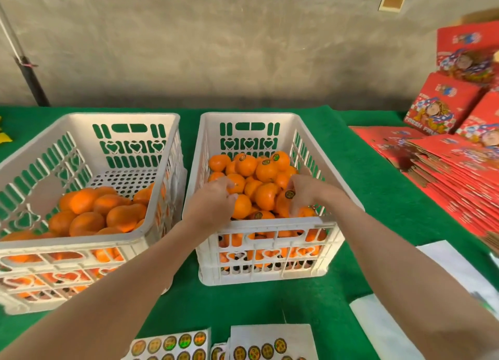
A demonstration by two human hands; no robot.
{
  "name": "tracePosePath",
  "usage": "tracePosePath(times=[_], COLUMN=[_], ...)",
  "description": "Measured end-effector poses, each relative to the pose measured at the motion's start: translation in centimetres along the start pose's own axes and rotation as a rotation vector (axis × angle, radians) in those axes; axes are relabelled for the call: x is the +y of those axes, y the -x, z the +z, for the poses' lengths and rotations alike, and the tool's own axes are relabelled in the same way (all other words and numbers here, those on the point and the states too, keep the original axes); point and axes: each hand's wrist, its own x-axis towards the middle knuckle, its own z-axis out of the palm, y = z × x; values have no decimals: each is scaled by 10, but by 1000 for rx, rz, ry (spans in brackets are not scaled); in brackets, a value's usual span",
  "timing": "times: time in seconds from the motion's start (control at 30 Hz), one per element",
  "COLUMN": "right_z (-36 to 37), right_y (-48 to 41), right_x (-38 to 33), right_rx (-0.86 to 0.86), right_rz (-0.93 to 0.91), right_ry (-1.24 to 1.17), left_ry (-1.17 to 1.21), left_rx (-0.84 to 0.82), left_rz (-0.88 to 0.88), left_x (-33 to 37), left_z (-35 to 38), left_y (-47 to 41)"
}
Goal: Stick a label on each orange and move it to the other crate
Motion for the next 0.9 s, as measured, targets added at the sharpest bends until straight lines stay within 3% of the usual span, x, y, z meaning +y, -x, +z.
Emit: tracePosePath(times=[0.1,0.17,0.23,0.33,0.37,0.43,0.47,0.53,0.6,0.7,0.9], right_z=[8,5,1,11,19,43,59,95,134,174,199], right_y=[-9,-2,19,74,93,122,129,128,118,106,102], right_x=[6,4,-3,-27,-33,-43,-47,-49,-46,-35,-33], right_rx=[-66,-18,213,703,717,495,300,-59,-287,-399,-378], right_rz=[7,-24,-87,-382,-514,-644,-633,-554,-472,-290,-237], right_ry=[52,84,23,-474,-646,-783,-709,-330,-68,49,-75], left_ry=[6,1,-9,-38,-52,-97,-129,-204,-248,-230,157], left_rx=[13,24,37,60,75,101,114,152,189,192,281], left_rz=[-1,5,14,54,72,100,103,108,136,188,288], left_x=[-1,0,2,3,3,4,5,7,9,9,4], left_z=[0,-1,-3,-5,-5,-5,-4,-3,-2,-1,-5], left_y=[2,3,5,8,9,13,15,20,26,37,75])
